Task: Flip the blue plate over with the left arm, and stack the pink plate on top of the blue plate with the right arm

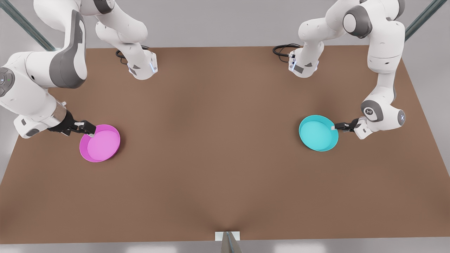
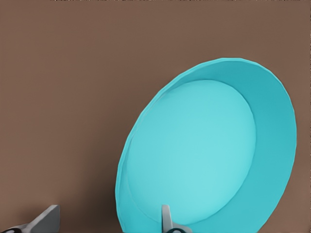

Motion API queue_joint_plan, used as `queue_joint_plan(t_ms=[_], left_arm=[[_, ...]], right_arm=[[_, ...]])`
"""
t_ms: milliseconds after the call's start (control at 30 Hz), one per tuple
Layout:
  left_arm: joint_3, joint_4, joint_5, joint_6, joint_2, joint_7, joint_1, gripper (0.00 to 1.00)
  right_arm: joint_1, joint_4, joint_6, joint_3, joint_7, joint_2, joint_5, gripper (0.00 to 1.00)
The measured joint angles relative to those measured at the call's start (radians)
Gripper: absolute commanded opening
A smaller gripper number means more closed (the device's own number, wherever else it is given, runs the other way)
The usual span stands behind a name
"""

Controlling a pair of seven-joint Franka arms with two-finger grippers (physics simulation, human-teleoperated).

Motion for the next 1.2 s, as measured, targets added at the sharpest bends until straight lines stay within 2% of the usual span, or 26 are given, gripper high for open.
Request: queue_joint_plan(t_ms=[33,67,100,467,667,1067,1167,1200], left_arm=[[0.000,0.000,-0.004,-0.002,0.001,0.004,0.000,1.00],[0.000,0.001,-0.007,-0.003,0.000,0.006,0.000,0.93],[0.000,0.002,-0.010,-0.002,0.000,0.006,0.000,0.73],[-0.012,0.003,-0.017,0.019,0.015,0.006,0.000,0.70],[-0.012,0.002,-0.017,0.017,0.014,0.005,0.000,0.53],[-0.028,0.002,-0.018,0.031,0.023,0.000,0.000,0.49],[-0.028,0.002,-0.019,0.029,0.023,0.000,0.000,0.35],[-0.027,0.002,-0.019,0.029,0.022,0.000,0.000,0.32]], right_arm=[[0.000,0.000,0.000,0.000,0.001,0.000,0.000,1.00],[0.000,0.000,0.000,0.000,0.002,0.000,0.000,1.00],[0.001,0.000,-0.001,0.000,0.002,0.000,0.000,1.00],[0.001,0.000,-0.003,-0.002,0.002,0.000,0.000,1.00],[0.005,0.000,-0.004,0.000,0.004,0.000,0.002,1.00],[0.004,0.000,-0.004,0.000,0.004,0.000,0.002,1.00],[0.001,0.000,-0.004,0.000,0.004,0.000,0.002,1.00],[0.002,0.000,-0.004,0.000,0.004,0.000,0.002,1.00]])
